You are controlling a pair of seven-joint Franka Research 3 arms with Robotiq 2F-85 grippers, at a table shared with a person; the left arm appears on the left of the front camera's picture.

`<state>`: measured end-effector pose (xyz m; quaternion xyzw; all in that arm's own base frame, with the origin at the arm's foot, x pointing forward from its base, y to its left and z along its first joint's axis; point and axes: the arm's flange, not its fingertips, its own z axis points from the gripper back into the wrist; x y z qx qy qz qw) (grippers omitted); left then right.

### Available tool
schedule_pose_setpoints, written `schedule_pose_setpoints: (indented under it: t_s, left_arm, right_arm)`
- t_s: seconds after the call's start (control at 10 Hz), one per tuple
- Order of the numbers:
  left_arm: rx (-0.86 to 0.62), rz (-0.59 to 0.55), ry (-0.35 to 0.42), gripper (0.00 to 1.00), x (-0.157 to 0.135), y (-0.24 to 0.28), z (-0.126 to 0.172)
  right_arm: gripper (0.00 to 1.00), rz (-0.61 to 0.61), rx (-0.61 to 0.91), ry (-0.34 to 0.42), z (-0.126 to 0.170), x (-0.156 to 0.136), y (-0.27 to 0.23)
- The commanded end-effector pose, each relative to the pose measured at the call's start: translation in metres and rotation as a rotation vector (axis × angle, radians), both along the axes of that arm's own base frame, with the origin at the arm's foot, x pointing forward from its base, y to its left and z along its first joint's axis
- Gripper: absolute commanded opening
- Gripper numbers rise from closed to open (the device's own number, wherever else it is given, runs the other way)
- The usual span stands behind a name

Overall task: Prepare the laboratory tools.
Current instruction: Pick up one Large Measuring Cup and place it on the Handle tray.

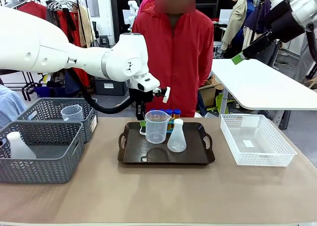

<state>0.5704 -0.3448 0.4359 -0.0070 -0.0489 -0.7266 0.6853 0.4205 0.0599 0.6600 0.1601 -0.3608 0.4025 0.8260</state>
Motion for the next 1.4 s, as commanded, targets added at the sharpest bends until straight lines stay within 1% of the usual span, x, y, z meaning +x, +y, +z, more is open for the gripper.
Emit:
schedule_pose_setpoints:
  t_s: [0.0, 0.7, 1.2, 1.3]
  left_arm:
    - [0.014, 0.039, 0.006, 0.0, -0.001, 0.012, -0.004]
    - [0.036, 0.069, 0.053, 0.0, -0.002, 0.031, -0.031]
    - [0.03, 0.07, 0.078, 0.0, -0.001, 0.032, -0.034]
    - [0.029, 0.071, 0.079, 0.19, -0.001, 0.033, -0.034]
  right_arm:
    - [1.0, 0.013, 0.018, -0.002, 0.0, 0.001, -0.001]
    - [1.0, 0.013, 0.018, -0.002, 0.0, 0.001, -0.001]
    - [1.0, 0.013, 0.018, -0.002, 0.0, 0.001, -0.001]
    - [1.0, 0.013, 0.018, -0.002, 0.0, 0.001, -0.001]
